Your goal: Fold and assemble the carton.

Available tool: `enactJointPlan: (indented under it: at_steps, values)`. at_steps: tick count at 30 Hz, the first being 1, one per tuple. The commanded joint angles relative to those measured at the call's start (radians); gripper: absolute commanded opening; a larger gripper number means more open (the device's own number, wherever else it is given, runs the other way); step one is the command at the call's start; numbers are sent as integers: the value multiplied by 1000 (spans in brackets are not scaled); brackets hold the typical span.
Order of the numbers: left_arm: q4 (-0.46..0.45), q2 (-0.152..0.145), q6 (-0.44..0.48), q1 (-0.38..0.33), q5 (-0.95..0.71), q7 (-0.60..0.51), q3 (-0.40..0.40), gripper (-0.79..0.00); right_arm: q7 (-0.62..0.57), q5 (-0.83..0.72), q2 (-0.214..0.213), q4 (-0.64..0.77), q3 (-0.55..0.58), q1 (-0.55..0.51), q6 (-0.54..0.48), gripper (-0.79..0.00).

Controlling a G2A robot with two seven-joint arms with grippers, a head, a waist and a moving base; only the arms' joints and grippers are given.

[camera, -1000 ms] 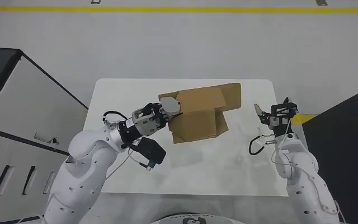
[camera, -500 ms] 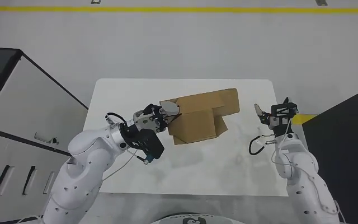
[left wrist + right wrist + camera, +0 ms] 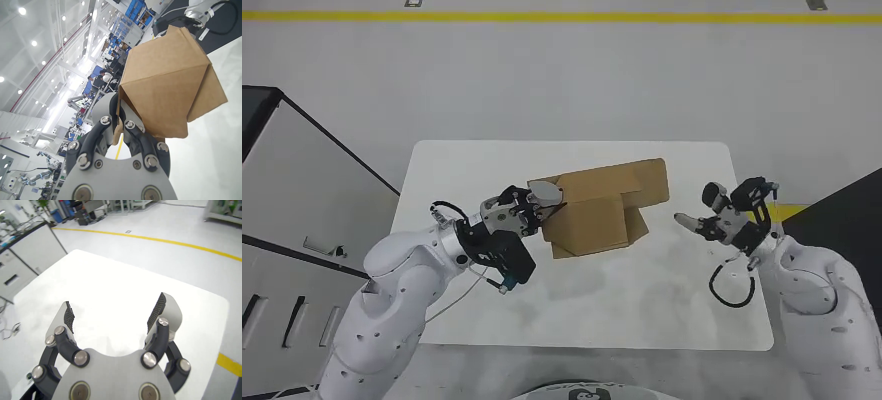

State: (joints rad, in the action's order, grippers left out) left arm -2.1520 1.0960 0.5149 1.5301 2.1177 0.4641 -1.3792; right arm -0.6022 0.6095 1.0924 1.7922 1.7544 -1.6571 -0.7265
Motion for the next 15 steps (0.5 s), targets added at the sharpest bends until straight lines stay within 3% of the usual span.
enactJointPlan:
  at_steps: [1, 5, 7, 12, 15]
  values:
    - [0, 0, 0, 0, 0, 0, 0, -785, -6, -27, 0, 0, 1, 0, 1, 0]
    - [0, 0, 0, 0, 0, 0, 0, -785, -5, -46, 1, -4, -8, -5, 0, 0]
    - [-4, -1, -4, 0, 9, -26, 1, -785, -36, -192, 0, -18, -44, -10, -25, 0]
    - [-9, -8, 18, -5, 59, -48, -5, -785, -415, -545, -34, -36, -73, 33, -2, 0]
    - [-8, -10, 15, 2, 53, -62, -13, -785, -620, -738, -61, -28, -80, 72, 128, 0]
